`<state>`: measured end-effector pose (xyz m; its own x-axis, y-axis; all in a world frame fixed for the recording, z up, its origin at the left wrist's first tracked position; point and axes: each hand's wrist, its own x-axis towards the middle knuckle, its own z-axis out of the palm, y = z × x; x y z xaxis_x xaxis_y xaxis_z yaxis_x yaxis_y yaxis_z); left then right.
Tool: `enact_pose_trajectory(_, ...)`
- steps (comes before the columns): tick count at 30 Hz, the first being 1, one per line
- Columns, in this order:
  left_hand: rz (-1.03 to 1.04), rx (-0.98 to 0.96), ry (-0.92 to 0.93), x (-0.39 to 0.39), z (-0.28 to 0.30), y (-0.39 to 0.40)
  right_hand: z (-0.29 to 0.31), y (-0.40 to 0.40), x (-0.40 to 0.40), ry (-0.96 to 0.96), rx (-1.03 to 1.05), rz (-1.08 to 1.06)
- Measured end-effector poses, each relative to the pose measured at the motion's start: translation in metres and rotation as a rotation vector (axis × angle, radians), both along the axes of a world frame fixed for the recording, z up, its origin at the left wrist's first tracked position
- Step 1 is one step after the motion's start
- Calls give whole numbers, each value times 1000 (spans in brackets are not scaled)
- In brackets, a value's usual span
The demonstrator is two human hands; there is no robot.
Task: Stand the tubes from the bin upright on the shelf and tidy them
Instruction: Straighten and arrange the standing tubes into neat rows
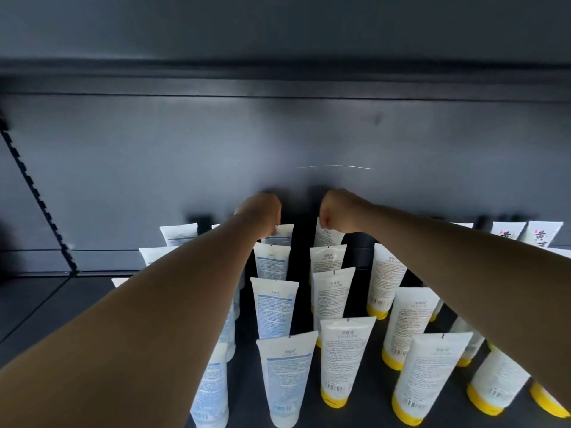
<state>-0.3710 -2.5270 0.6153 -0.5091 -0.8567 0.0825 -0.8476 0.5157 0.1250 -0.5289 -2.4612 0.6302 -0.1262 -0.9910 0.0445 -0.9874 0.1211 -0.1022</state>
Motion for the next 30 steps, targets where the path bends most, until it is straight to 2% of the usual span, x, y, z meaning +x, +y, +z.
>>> enact_pose_trajectory(7, 11, 11, -43, -2, 3, -1, 16, 4, -4, -152, 164, 1)
enact_pose_trajectory(10, 4, 13, -59, -3, 3, -1, 17, 9, -7, -61, 127, -7)
enact_pose_trajectory(24, -27, 30, -80, -2, 8, -4, 7, 2, -15, -11, 27, 99)
enact_pose_trajectory(30, -26, 52, 44, -4, 4, -3, 6, 3, -30, 66, 20, 106)
